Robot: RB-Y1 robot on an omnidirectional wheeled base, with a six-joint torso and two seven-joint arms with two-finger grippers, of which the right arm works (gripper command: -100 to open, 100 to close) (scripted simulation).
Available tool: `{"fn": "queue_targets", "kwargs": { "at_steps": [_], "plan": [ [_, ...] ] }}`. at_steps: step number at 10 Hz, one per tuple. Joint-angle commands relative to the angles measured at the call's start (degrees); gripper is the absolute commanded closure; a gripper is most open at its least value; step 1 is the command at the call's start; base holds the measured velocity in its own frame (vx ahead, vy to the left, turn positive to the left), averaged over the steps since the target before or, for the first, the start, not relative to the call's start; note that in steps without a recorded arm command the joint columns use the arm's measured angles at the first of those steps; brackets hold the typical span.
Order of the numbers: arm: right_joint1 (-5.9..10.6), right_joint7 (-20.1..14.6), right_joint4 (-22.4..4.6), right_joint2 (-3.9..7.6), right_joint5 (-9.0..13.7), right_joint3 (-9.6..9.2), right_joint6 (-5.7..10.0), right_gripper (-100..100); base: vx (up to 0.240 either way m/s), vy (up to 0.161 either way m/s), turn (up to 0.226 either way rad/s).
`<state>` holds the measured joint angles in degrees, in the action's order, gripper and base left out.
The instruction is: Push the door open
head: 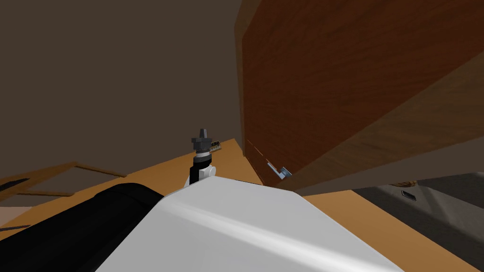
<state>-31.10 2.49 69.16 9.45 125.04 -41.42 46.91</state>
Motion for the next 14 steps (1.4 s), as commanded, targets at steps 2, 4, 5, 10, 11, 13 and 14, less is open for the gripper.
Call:
{"fn": "queue_targets", "kwargs": {
  "at_steps": [2, 4, 5, 10, 11, 13, 14],
  "plan": [
    [0.22, -0.14, -2.11, -0.07, 3.62, -0.83, 0.38, -100, 0.118, 0.005, -0.089],
    [0.23, -0.16, -3.06, -0.09, 5.53, -1.30, 0.65, -100, 0.129, 0.025, -0.080],
    [0.23, -0.16, -3.54, -0.10, 6.49, -1.54, 0.78, -100, 0.083, 0.023, -0.081],
    [0.26, -0.21, -6.40, -0.15, 12.21, -2.95, 1.58, -100, 0.105, 0.021, -0.088],
    [0.26, -0.22, -6.88, -0.16, 13.16, -3.19, 1.72, -100, 0.079, 0.023, -0.073],
    [0.28, -0.25, -8.29, -0.19, 15.99, -3.88, 2.12, -100, 0.095, 0.015, -0.103],
    [0.29, -0.25, -8.76, -0.21, 16.91, -4.10, 2.25, -100, 0.128, -0.007, -0.096]
  ]
}}
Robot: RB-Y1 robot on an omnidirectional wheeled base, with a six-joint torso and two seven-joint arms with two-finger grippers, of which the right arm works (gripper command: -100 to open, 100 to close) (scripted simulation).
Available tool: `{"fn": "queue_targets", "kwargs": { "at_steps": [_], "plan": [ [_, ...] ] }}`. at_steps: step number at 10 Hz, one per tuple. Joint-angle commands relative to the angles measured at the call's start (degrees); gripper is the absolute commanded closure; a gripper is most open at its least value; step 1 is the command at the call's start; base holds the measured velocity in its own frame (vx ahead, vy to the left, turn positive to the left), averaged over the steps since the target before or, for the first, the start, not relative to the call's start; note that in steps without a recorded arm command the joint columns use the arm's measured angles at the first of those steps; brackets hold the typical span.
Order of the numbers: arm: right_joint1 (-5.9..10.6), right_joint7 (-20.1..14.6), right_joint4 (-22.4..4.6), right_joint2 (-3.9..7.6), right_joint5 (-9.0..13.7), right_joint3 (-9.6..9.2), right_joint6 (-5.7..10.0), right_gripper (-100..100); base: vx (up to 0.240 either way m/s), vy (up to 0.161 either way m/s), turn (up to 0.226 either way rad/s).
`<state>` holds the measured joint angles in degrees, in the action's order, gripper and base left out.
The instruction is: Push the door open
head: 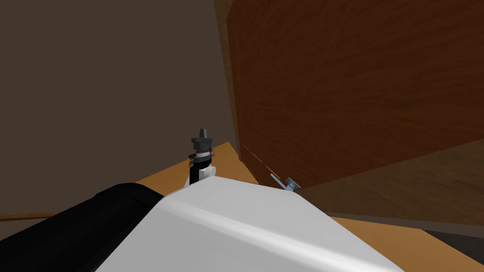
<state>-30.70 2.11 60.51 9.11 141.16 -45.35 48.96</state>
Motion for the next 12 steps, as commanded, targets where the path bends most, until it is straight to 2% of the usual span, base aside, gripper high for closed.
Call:
{"fn": "queue_targets", "kwargs": {
  "at_steps": [1, 6, 8, 9, 12],
  "plan": [
    [-0.11, 0.12, -0.56, 0.13, 1.72, -0.40, 0.33, -100, 0.116, -0.006, -0.047],
    [-0.04, 0.06, -4.27, 0.01, 9.15, -2.18, 1.41, -100, 0.151, -0.003, -0.108],
    [-0.03, 0.05, -5.20, -0.02, 11.01, -2.62, 1.68, -100, 0.121, 0.006, -0.081],
    [-0.01, 0.03, -6.12, -0.04, 12.86, -3.07, 1.94, -100, 0.109, 0.003, -0.126],
    [0.01, 0.01, -7.51, -0.09, 15.65, -3.74, 2.35, -100, 0.116, -0.001, -0.077]
  ]
}}
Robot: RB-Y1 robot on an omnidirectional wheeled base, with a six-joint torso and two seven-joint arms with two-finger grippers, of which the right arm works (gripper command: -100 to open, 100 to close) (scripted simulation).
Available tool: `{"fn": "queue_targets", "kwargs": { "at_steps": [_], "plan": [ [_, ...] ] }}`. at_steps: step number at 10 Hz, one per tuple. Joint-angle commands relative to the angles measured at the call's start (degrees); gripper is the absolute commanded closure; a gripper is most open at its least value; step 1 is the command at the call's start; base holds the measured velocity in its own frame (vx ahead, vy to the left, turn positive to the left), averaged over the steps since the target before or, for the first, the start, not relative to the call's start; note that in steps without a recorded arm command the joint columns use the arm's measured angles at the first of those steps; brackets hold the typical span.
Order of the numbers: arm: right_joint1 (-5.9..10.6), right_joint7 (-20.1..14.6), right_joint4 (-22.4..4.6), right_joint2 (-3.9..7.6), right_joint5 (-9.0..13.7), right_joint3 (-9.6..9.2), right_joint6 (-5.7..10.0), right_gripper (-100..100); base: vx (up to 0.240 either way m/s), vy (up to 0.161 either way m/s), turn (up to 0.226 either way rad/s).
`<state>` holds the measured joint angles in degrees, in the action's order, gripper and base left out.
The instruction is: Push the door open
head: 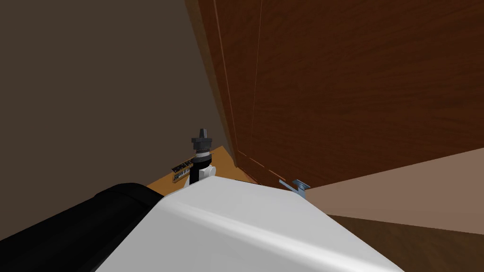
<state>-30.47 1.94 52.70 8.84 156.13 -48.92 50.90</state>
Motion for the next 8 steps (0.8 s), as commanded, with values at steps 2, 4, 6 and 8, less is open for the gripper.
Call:
{"fn": "queue_targets", "kwargs": {
  "at_steps": [2, 4, 6, 8],
  "plan": [
    [-0.19, 0.16, -1.09, 0.14, 3.46, -0.83, 0.81, -100, 0.129, 0.005, -0.113],
    [-0.17, 0.14, -2.01, 0.11, 5.30, -1.27, 1.08, -100, 0.129, 0.023, -0.063],
    [-0.15, 0.13, -3.32, 0.07, 7.93, -1.88, 1.47, -100, 0.108, -0.006, -0.099],
    [-0.13, 0.11, -4.20, 0.03, 9.68, -2.29, 1.73, -100, 0.103, -0.014, -0.056]
  ]
}}
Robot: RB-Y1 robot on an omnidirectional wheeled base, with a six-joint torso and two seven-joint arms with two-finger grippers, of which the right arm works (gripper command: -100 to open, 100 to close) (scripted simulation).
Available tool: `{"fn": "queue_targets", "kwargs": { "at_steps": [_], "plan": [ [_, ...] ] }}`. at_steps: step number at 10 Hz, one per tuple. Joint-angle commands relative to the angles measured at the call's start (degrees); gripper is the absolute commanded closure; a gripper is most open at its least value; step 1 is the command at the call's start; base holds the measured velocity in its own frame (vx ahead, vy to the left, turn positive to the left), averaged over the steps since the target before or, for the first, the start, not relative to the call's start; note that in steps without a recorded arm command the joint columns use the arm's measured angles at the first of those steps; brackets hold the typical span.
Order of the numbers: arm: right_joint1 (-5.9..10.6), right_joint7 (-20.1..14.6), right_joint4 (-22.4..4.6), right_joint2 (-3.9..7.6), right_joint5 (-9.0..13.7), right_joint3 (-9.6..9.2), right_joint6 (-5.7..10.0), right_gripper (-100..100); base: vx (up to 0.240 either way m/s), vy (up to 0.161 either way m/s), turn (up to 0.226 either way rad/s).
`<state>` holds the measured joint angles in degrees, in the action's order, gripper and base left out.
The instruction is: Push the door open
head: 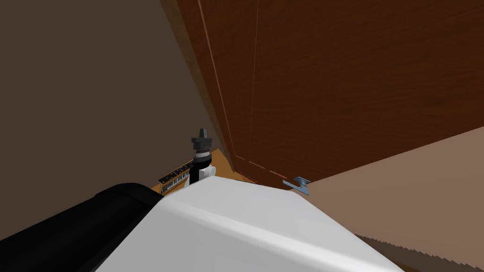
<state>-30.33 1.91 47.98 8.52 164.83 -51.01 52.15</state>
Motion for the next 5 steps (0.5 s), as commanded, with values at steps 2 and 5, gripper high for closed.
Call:
{"fn": "queue_targets", "kwargs": {
  "at_steps": [2, 5],
  "plan": [
    [-0.26, 0.13, -0.36, 0.31, 2.74, -0.60, 0.74, -100, 0.117, -0.008, -0.090],
    [-0.22, 0.10, -2.54, 0.23, 7.11, -1.62, 1.40, -100, 0.141, -0.019, -0.098]
  ]
}}
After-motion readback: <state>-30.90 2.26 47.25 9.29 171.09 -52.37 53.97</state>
